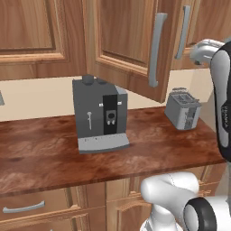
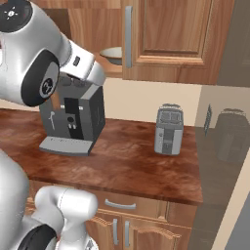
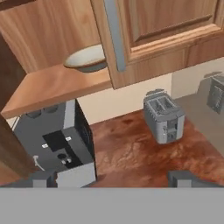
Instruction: Move the bowls from the cabinet to the plates on the dining table.
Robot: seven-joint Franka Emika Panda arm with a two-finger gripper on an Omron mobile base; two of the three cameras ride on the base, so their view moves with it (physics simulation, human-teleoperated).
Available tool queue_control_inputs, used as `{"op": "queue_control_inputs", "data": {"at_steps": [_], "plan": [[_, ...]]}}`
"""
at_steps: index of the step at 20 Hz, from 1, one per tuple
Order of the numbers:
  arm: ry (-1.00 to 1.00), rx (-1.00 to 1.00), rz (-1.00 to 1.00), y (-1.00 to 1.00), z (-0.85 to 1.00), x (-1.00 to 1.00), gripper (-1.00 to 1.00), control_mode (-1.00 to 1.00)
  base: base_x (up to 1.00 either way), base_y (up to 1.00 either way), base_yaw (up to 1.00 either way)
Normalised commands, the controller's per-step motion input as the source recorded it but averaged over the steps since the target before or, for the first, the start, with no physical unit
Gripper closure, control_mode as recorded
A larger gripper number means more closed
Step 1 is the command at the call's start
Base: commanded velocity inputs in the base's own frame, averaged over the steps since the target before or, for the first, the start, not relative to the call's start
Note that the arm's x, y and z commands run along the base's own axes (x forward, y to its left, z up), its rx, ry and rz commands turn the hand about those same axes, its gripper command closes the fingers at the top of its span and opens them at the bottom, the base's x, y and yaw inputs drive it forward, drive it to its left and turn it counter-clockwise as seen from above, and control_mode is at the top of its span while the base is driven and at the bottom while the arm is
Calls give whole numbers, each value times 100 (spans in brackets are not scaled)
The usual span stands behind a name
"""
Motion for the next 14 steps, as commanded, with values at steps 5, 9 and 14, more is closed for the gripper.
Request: {"op": "queue_control_inputs", "data": {"at_steps": [5, 9, 14], "plan": [[5, 34, -10, -2, -8, 57, -100, -100, 0, 0, 0], [0, 48, 0, -26, -20, 34, -100, -100, 0, 0, 0], [0, 43, 2, -12, -12, 16, -100, -100, 0, 0, 0]]}}
